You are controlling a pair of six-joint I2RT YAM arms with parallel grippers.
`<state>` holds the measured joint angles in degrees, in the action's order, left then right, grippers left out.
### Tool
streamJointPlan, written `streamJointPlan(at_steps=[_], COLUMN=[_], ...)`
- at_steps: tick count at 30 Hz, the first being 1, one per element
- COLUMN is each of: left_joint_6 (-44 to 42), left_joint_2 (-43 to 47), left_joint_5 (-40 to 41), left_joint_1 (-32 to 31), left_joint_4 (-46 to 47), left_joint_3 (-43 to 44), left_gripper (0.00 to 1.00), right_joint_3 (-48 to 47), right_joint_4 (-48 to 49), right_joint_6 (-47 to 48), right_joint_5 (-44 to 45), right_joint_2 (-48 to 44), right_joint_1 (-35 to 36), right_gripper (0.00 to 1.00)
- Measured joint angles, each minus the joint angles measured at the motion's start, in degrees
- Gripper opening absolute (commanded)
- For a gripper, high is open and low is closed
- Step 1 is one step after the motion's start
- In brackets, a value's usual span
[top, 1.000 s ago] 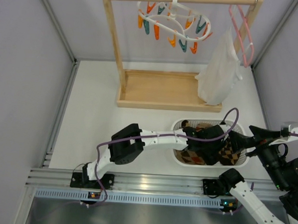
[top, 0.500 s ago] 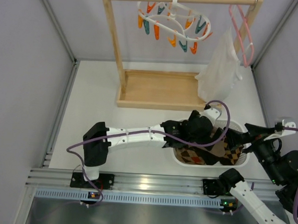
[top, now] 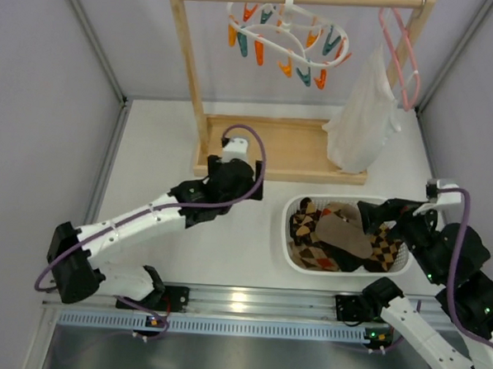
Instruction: Remove the socks clipped to the hanger
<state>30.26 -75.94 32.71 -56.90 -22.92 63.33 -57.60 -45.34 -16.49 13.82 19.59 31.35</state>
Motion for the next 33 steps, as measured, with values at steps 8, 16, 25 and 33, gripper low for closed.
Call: streamJointPlan(at_steps=[8,16,25,33], left_joint_6=[2.14,-4.55,-12.22,-16.11], left_joint_2=[15.52,30.38,46.53,50.99], left_joint_5=[0.31,-0.26,1.86,-2.1], left_joint_1=[19.85,21.22,21.22,22.88], left_joint_4=[-12.22,-24.94,-26.82,-20.11], left_joint_3=[-2.89,3.78,3.13,-8.24], left_gripper=[0.98,0.98,0.98,0.98], right_joint_3=[6.01,6.95,3.45,3.5], right_joint_4=[1.18,0.74,-2.29,-2.36], right_joint_6=[1.84,5.49,6.95,7.8], right_joint_5=[6.25,11.17,14.38,15.58], right_joint_2=[8.07,4.81,1.36,-0.55], right_joint_1=[0.0,0.0,0.0,0.0], right_gripper=[0.99,1.0,0.99,0.99])
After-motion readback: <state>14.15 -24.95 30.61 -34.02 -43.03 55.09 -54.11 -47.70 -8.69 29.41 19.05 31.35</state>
